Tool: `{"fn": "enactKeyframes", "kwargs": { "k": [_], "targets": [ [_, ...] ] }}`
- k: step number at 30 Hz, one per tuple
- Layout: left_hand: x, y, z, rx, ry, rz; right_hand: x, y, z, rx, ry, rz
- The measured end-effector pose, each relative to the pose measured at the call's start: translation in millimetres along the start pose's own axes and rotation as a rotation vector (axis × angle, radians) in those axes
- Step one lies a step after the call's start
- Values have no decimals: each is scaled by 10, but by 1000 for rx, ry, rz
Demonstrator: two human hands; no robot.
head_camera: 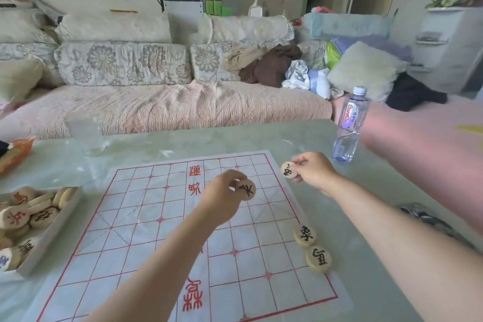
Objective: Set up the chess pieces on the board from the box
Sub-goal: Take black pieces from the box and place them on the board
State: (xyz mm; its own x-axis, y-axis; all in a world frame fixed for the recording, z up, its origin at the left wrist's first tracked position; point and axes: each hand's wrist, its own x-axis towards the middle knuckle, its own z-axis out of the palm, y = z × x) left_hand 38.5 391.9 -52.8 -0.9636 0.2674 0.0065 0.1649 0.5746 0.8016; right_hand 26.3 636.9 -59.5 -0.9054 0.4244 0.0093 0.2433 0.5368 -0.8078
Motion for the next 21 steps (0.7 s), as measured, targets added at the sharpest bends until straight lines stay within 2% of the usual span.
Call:
{"fn": "enactKeyframes", "kwargs": {
  "k": [9, 13, 16, 18, 21],
  "targets": [
    [576, 115, 272, -122, 29, -85, 446, 14, 291, -94, -79, 27],
    [704, 29, 335, -159, 47, -125, 508, 62, 306, -280, -103, 11],
    [775, -13, 355, -230, 46, -160, 533, 60, 267, -379, -75, -61],
    [818, -4, 356, -307, 43, -182, 544, -12, 236, -306, -59, -129],
    [909, 55, 359, -424, 48, -210, 496, -207, 201, -149, -246, -316]
  ]
}}
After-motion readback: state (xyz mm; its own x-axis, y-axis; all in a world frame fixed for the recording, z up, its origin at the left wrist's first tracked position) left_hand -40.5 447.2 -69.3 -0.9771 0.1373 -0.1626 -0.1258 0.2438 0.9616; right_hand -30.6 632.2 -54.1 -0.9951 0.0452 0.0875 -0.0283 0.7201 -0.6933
